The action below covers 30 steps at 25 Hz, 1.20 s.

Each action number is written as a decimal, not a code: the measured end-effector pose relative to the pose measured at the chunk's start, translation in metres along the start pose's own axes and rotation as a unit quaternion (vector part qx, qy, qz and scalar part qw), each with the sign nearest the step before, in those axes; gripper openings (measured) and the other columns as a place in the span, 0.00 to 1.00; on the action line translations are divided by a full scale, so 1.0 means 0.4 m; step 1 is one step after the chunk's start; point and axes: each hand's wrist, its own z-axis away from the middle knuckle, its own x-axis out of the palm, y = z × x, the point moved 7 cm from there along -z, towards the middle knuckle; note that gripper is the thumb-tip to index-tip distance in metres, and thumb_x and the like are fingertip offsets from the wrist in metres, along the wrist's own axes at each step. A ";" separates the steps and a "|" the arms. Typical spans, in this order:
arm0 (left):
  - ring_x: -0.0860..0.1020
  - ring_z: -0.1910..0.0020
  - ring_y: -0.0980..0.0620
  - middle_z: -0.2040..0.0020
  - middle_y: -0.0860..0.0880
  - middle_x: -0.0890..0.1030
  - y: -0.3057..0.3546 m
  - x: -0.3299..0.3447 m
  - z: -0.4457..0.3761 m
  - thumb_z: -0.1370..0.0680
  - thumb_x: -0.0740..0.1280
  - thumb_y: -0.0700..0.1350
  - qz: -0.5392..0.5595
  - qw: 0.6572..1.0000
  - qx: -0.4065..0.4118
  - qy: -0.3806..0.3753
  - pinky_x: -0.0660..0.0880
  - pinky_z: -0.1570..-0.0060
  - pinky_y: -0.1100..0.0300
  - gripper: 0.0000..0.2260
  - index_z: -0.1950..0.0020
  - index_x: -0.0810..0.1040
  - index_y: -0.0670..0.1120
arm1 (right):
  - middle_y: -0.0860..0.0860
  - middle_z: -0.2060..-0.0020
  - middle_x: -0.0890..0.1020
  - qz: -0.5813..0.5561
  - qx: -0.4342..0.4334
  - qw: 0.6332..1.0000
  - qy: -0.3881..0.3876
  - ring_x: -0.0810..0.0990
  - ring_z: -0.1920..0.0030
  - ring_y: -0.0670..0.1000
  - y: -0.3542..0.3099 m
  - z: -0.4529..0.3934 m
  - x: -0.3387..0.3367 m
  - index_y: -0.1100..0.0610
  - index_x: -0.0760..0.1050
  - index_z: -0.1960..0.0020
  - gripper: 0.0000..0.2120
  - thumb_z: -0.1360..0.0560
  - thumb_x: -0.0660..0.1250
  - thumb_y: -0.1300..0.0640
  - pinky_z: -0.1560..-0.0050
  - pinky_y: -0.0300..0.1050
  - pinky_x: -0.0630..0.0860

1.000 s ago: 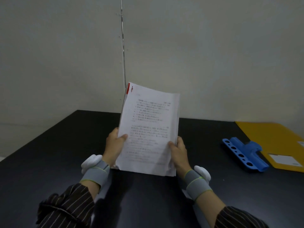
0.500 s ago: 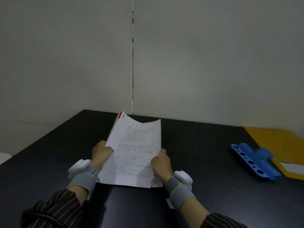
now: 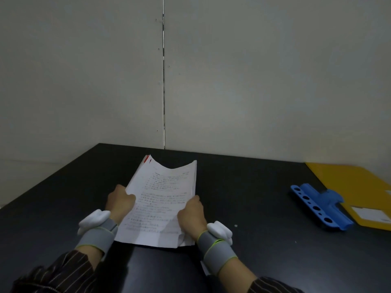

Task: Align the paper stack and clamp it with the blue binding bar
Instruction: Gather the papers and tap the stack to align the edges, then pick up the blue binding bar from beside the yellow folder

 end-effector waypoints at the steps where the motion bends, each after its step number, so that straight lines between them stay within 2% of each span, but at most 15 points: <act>1: 0.77 0.47 0.36 0.41 0.35 0.74 0.002 -0.002 0.001 0.24 0.58 0.37 -0.009 1.000 0.004 0.004 0.75 0.52 0.48 0.14 0.39 0.68 0.36 | 0.62 0.30 0.65 0.006 -0.003 1.000 0.002 0.67 0.31 0.60 -0.001 0.003 0.001 0.68 0.54 0.28 0.25 0.24 0.55 0.67 0.32 0.48 0.67; 5: 0.77 0.46 0.36 0.40 0.35 0.75 0.006 -0.012 0.000 0.23 0.58 0.37 -0.027 1.000 0.009 0.000 0.76 0.52 0.47 0.14 0.38 0.67 0.37 | 0.62 0.32 0.66 0.050 -0.030 0.998 0.011 0.67 0.33 0.60 -0.012 0.018 0.012 0.67 0.57 0.30 0.23 0.24 0.56 0.66 0.34 0.50 0.68; 10: 0.77 0.45 0.36 0.40 0.35 0.75 0.000 -0.018 0.001 0.23 0.59 0.38 -0.080 0.996 0.022 0.012 0.76 0.52 0.47 0.15 0.38 0.67 0.36 | 0.59 0.36 0.68 0.161 -0.065 0.984 0.038 0.68 0.36 0.59 -0.019 0.036 0.011 0.61 0.61 0.33 0.20 0.25 0.57 0.63 0.37 0.50 0.69; 13: 0.75 0.43 0.38 0.40 0.37 0.75 0.001 -0.025 -0.004 0.24 0.61 0.39 -0.141 0.989 0.035 0.030 0.75 0.47 0.45 0.14 0.39 0.69 0.37 | 0.57 0.37 0.68 0.211 -0.074 0.973 0.055 0.68 0.37 0.58 -0.018 0.042 0.008 0.58 0.64 0.36 0.17 0.25 0.57 0.61 0.40 0.50 0.67; 16: 0.71 0.39 0.39 0.38 0.39 0.73 0.004 -0.027 -0.007 0.25 0.62 0.42 -0.211 0.975 0.050 0.045 0.72 0.44 0.47 0.16 0.38 0.70 0.41 | 0.56 0.38 0.69 0.249 -0.093 0.961 0.081 0.69 0.40 0.57 -0.020 0.043 0.001 0.57 0.65 0.38 0.16 0.26 0.58 0.59 0.42 0.49 0.67; 22: 0.70 0.38 0.44 0.37 0.44 0.72 0.047 -0.014 0.010 0.28 0.67 0.52 -0.263 0.952 0.133 0.089 0.69 0.43 0.50 0.22 0.36 0.70 0.47 | 0.56 0.37 0.68 0.295 -0.125 0.942 0.102 0.67 0.38 0.58 -0.026 0.036 -0.014 0.56 0.66 0.36 0.20 0.25 0.57 0.48 0.40 0.52 0.65; 25: 0.70 0.39 0.46 0.38 0.46 0.73 0.088 0.011 0.029 0.29 0.67 0.54 -0.259 0.943 0.192 0.077 0.68 0.42 0.52 0.20 0.39 0.72 0.50 | 0.57 0.35 0.67 0.305 -0.134 0.937 0.107 0.66 0.37 0.59 -0.028 0.034 -0.034 0.56 0.66 0.35 0.22 0.25 0.58 0.46 0.40 0.53 0.64; 30: 0.70 0.38 0.47 0.38 0.47 0.73 0.154 0.069 0.067 0.29 0.67 0.54 -0.263 0.933 0.239 0.059 0.68 0.41 0.51 0.18 0.41 0.73 0.51 | 0.56 0.31 0.65 0.303 -0.133 0.936 0.120 0.65 0.34 0.58 -0.024 0.026 -0.087 0.56 0.67 0.34 0.24 0.26 0.58 0.45 0.38 0.53 0.63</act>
